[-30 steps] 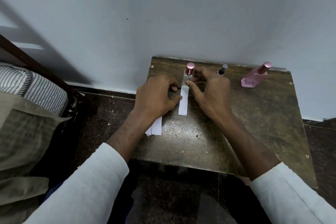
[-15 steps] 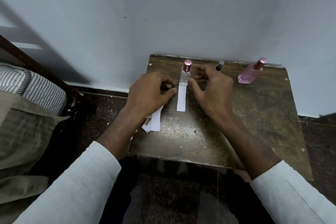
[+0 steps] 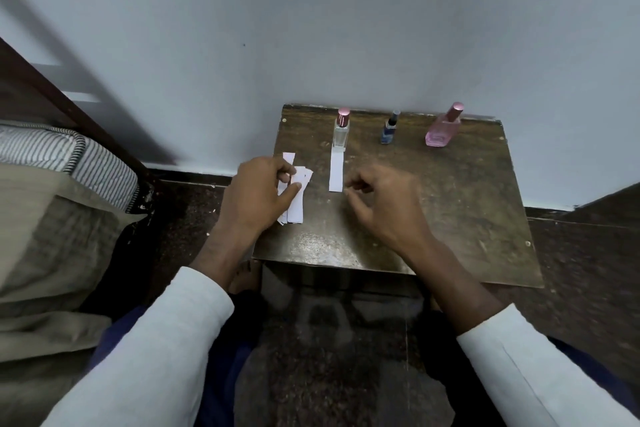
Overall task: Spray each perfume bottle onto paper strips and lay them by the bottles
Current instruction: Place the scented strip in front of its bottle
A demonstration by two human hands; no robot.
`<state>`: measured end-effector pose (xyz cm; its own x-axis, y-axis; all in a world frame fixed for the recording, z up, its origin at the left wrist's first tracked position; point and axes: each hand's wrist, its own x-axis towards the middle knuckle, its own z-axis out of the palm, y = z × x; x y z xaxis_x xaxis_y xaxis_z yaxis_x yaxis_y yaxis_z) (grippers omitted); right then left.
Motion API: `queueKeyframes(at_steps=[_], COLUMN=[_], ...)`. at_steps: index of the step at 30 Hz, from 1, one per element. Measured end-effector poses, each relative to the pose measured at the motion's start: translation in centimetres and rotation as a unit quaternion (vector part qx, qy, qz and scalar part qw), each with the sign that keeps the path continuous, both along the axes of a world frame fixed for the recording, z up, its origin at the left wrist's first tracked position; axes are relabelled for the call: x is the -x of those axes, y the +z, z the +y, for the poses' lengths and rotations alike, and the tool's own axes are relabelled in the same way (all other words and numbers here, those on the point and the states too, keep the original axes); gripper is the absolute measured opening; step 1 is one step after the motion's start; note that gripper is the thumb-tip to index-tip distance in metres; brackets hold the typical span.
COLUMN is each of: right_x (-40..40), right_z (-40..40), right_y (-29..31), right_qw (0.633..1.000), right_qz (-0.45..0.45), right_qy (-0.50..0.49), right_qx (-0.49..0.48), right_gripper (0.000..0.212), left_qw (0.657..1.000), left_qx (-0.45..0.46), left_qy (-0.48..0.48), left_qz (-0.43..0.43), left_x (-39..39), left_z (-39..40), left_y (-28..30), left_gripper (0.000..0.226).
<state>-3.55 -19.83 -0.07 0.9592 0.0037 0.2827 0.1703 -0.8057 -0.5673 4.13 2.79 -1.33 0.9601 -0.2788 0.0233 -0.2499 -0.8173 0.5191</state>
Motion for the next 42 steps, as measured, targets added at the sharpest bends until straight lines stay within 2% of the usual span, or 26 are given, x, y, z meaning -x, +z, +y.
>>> queueKeyframes(at_steps=[5,8,17,22,26,30,34,38,42], right_x=[3.4,4.7,1.8,0.8,0.5,0.2,-0.3,-0.9,-1.5], right_z=[1.2,1.1,-0.5,-0.2,0.6,1.6,2.5,2.3,1.2], right_y=[0.9,-0.1,-2.1,-2.2,-1.8,-1.3,-1.0,-1.5,-1.2], right_qw=[0.998,0.997,0.996,0.996,0.991,0.952,0.876,0.848,0.823], right_qz=[0.042,0.053,0.081,0.079,0.092,0.141,0.208,0.225,0.223], right_qy=[-0.013,0.001,0.043,0.031,-0.002,-0.059,-0.088,-0.123,-0.119], right_qx=[-0.046,-0.049,-0.018,-0.035,-0.099,-0.266,-0.427,-0.464,-0.509], right_gripper=[0.005,0.007,0.006,0.005,0.001,0.009,0.022,0.016,0.013], left_qw=[0.994,0.99,0.987,0.984,0.983,0.987,0.994,0.998,0.997], left_qx=[0.013,0.002,-0.037,-0.036,-0.042,-0.014,0.0,-0.006,0.061], left_qy=[0.104,0.135,0.147,0.142,0.154,0.142,0.096,0.048,-0.01], left_qz=[0.039,0.041,0.045,0.097,0.09,0.078,0.043,0.043,0.051], left_x=[2.7,3.2,1.8,1.0,1.1,1.7,2.8,3.4,1.7], left_z=[-1.6,-2.6,-2.9,-2.4,-2.1,-2.5,-3.6,-4.8,-4.1], left_y=[0.7,0.9,-0.5,-0.3,1.0,2.4,3.3,3.2,2.0], left_gripper=[0.022,0.029,0.044,0.03,0.029,0.034,0.042,0.037,0.046])
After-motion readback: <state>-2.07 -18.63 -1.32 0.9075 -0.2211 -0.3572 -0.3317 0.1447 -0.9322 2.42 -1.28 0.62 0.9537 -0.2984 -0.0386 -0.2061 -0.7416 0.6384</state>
